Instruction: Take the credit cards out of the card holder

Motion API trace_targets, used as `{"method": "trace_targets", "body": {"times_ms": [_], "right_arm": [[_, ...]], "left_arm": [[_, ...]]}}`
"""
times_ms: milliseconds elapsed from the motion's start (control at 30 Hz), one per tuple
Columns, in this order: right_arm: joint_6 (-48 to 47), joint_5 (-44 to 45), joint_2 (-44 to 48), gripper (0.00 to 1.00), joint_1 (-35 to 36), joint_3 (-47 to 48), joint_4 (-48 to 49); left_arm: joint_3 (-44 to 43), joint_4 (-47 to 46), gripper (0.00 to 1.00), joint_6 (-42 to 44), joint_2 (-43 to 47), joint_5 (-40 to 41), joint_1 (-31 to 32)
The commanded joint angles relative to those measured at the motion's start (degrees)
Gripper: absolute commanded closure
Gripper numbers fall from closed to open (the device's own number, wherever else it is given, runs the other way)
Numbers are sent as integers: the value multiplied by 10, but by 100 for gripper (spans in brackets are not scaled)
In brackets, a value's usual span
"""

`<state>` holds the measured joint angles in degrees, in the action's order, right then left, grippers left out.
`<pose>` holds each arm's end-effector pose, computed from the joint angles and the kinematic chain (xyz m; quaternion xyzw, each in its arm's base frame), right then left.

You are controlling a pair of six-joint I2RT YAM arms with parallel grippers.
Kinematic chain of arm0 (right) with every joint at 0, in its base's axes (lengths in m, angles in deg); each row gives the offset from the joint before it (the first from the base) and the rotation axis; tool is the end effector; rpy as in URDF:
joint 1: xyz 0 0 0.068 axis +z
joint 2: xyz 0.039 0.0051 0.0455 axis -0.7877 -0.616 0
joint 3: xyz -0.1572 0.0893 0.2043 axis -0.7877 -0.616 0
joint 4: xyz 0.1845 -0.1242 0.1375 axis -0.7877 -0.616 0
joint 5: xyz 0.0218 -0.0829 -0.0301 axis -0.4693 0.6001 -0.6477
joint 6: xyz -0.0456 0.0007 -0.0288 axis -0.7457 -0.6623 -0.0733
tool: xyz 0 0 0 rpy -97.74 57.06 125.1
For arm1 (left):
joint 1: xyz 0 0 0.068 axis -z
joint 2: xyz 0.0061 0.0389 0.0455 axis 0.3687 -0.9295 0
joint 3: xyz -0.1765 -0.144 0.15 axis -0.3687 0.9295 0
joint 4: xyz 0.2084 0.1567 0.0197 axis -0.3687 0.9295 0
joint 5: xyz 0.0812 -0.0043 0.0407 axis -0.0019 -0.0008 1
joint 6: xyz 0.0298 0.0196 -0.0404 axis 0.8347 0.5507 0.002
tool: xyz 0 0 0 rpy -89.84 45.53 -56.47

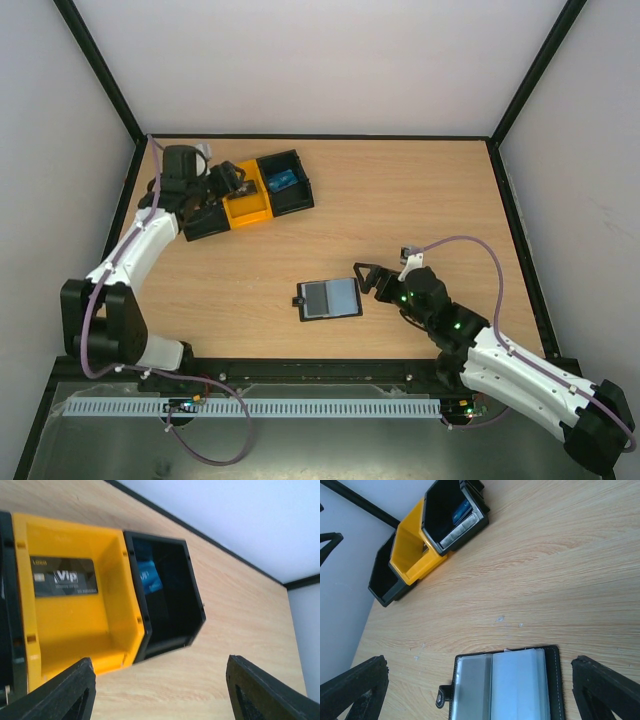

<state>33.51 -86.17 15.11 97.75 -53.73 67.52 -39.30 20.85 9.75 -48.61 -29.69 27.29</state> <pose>0.1101 0.1145 0.2038 0.0241 0.8224 0.4307 0.3709 0.3310 -0.0438 0.3004 -0.1392 0.8478 -0.2968 0.4168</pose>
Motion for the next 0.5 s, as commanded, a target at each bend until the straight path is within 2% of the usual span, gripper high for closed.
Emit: {"method": "trace_targets", "body": {"times_ms": [0,100,200,367,467], "right_arm": [[-30,11,-1,2,0,25,-25],[-34,11,0,0,1,24,-35],[-33,7,-1,3,1,21,-40],[-29,2,-19,6,0,12,-40],[-27,-5,-41,11,0,11,-38]], "left_arm": [[49,10,26,17,57,-14,20],[89,14,23,20,103,-19,42],[128,17,13,22,141,-24,66],[192,15,10,14,200,-21,123],[249,-30,14,-21,236,-33,162]]}}
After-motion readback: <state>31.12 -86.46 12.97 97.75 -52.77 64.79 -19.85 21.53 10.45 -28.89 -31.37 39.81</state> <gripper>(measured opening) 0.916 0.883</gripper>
